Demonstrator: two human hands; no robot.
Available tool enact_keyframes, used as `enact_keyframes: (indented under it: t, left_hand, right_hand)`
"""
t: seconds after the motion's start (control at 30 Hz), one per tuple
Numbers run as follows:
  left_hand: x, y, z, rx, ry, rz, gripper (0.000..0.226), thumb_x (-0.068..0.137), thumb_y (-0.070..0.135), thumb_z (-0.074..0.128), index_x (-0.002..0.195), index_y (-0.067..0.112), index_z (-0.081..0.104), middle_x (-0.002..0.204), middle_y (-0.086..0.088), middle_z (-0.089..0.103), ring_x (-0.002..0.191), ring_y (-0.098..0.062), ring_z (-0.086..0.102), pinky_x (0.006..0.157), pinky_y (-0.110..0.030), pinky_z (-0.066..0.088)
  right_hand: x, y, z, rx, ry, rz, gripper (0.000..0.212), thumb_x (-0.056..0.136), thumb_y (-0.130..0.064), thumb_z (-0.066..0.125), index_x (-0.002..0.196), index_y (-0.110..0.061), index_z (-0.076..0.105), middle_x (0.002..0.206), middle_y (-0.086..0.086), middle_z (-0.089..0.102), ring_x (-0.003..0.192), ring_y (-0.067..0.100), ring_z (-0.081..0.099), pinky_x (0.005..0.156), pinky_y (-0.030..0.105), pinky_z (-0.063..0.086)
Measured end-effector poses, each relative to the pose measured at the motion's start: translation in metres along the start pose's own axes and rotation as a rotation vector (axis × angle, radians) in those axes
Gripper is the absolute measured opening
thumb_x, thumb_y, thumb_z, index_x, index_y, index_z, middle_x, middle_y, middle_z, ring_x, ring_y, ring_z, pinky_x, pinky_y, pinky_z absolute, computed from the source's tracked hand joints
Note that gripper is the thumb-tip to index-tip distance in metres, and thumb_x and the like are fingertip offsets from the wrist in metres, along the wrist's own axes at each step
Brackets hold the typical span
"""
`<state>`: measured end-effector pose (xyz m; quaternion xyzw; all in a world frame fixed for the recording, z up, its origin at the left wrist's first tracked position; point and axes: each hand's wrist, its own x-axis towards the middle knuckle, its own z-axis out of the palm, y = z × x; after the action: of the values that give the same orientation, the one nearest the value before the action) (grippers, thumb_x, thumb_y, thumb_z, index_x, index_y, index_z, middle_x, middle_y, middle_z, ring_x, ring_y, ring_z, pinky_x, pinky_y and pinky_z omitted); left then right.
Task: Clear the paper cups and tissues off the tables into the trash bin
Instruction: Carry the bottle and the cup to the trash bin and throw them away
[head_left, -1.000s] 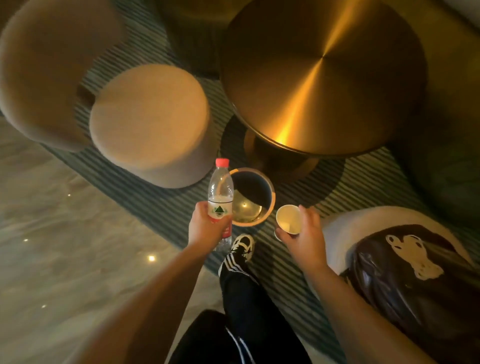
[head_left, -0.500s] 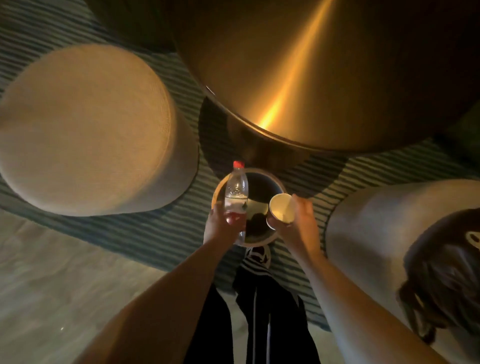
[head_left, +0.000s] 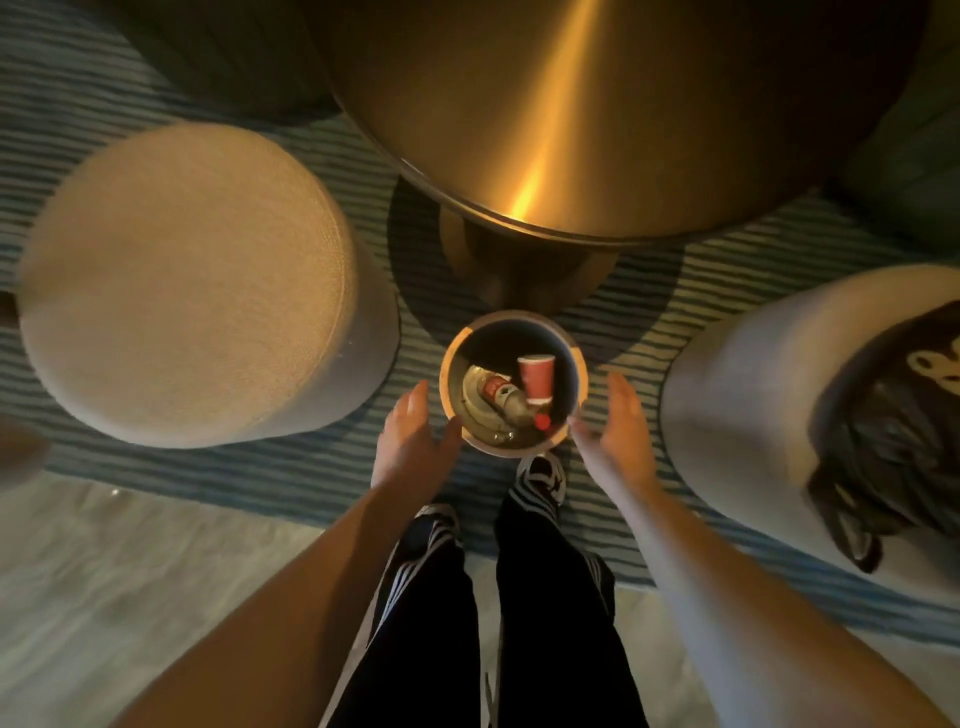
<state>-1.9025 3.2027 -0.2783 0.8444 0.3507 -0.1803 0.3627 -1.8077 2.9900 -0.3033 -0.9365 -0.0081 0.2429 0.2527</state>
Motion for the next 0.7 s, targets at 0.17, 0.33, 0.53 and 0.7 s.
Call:
enact_keyframes:
  t: [0.17,0.33,0.53,0.7]
  left_hand:
    - [-0.048,0.045,-0.06,0.055,0.034,0.204,0.072,0.088,0.047,0.053,0.147,0.018,0.024,0.151,-0.006,0.032,0.137,-0.021,0.028,0.111,-0.041,0.026]
    - [-0.095,0.089,-0.103,0.165,0.033,0.402,0.071,0.091,0.046,0.049,0.148,0.014,0.021,0.151,-0.008,0.031,0.139,-0.023,0.026,0.111,-0.043,0.027]
    - [-0.14,0.146,-0.106,0.236,-0.041,0.599,0.072,0.09,0.045,0.051,0.148,0.014,0.021,0.152,-0.006,0.03,0.14,-0.02,0.024,0.112,-0.042,0.025]
    - [-0.17,0.2,-0.074,0.288,-0.152,0.77,0.073,0.092,0.051,0.045,0.15,0.017,0.016,0.154,-0.004,0.025,0.141,-0.019,0.02,0.114,-0.042,0.022]
  right_hand:
    - [-0.076,-0.02,-0.066,0.015,0.063,0.044,0.069,0.091,-0.033,0.057,0.147,-0.011,0.024,0.156,0.009,0.023,0.144,0.022,0.021,0.117,0.036,0.022]
    - [-0.153,-0.04,-0.116,0.099,0.18,0.06,0.064,0.091,-0.028,0.057,0.145,-0.007,0.03,0.152,0.013,0.03,0.141,0.025,0.027,0.115,0.042,0.027]
    - [-0.221,-0.033,-0.147,0.209,0.355,0.188,0.061,0.093,-0.029,0.053,0.145,-0.008,0.029,0.153,0.011,0.029,0.142,0.023,0.025,0.117,0.037,0.022]
    - [-0.267,0.008,-0.173,0.243,0.503,0.312,0.059,0.093,-0.034,0.051,0.146,-0.015,0.031,0.154,0.006,0.029,0.142,0.02,0.025,0.116,0.035,0.021]
